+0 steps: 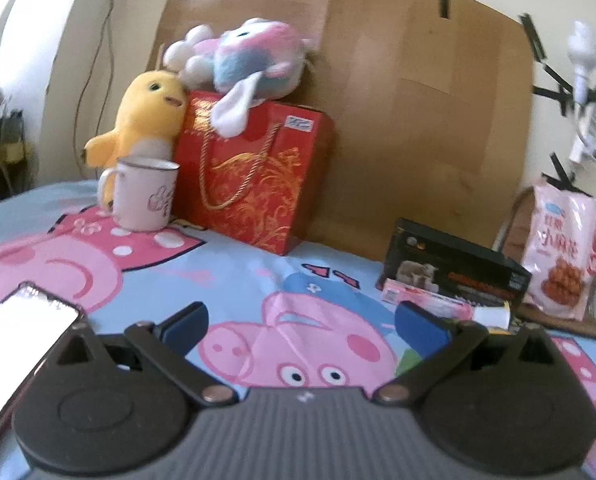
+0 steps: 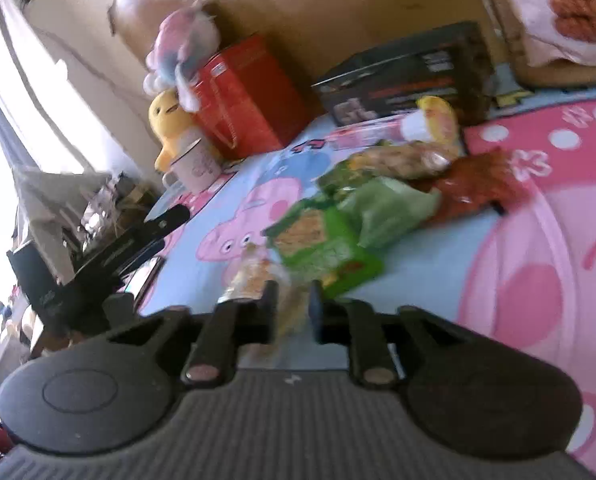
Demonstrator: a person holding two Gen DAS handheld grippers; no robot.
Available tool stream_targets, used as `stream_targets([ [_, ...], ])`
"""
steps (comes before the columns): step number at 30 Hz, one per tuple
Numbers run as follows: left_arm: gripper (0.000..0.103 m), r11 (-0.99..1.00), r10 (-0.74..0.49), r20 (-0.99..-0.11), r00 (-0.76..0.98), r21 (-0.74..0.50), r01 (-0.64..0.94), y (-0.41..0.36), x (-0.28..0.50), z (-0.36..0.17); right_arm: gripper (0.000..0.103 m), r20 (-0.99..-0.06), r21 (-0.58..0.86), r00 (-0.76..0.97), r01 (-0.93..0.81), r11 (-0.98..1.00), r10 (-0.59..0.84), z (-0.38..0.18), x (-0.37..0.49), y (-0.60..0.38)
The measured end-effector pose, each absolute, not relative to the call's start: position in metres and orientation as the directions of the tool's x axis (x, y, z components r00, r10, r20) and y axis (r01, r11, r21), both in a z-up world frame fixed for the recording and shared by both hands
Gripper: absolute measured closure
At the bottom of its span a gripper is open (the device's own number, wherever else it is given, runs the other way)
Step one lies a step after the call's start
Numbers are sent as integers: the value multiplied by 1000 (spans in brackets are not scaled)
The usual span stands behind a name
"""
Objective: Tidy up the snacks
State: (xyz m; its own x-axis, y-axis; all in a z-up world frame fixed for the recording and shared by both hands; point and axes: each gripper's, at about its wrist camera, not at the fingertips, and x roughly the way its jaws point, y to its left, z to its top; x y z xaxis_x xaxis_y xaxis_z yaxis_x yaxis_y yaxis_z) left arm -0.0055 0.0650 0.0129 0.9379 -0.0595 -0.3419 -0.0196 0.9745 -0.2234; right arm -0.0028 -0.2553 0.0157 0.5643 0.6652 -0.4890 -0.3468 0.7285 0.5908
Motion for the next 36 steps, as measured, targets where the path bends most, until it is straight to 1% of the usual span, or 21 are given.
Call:
stream_targets([
  [1, 0, 976, -62, -341, 938, -218, -14, 63, -6, 13, 63, -478, 598, 572, -344, 724, 667, 14, -3, -256],
  [4, 0, 975, -70, -349, 935, -221, -9, 63, -5, 12, 58, -472, 583, 590, -348, 734, 655, 9, -5, -256],
  [11, 0, 973, -84, -370, 925, -230, -4, 64, -2, 11, 56, -471, 529, 593, -402, 747, 653, 4, -16, -262],
  [14, 0, 976, -81, -372, 925, -217, -2, 62, -1, 11, 48, -468, 504, 569, -457, 733, 677, 4, -24, -256],
  [16, 0, 978, -80, -374, 924, -210, 0, 60, -1, 11, 35, -483, 465, 552, -496, 733, 680, 4, -30, -246],
  [19, 0, 979, -82, -376, 923, -203, 5, 60, -1, 11, 31, -523, 390, 526, -552, 737, 670, 1, -35, -230],
  [24, 0, 981, -82, -375, 923, -194, 8, 57, -1, 11, 29, -548, 296, 521, -611, 735, 654, -3, -38, -213],
  [29, 0, 982, -82, -375, 923, -188, 11, 55, -1, 11, 29, -553, 195, 574, -615, 764, 604, -4, -38, -204],
  [32, 0, 982, -82, -375, 923, -189, 11, 55, -1, 11, 28, -545, 196, 607, -577, 792, 578, -5, -34, -211],
  [36, 0, 981, -89, -377, 922, -194, 16, 54, -1, 11, 28, -534, 222, 606, -572, 789, 590, -7, -33, -217],
])
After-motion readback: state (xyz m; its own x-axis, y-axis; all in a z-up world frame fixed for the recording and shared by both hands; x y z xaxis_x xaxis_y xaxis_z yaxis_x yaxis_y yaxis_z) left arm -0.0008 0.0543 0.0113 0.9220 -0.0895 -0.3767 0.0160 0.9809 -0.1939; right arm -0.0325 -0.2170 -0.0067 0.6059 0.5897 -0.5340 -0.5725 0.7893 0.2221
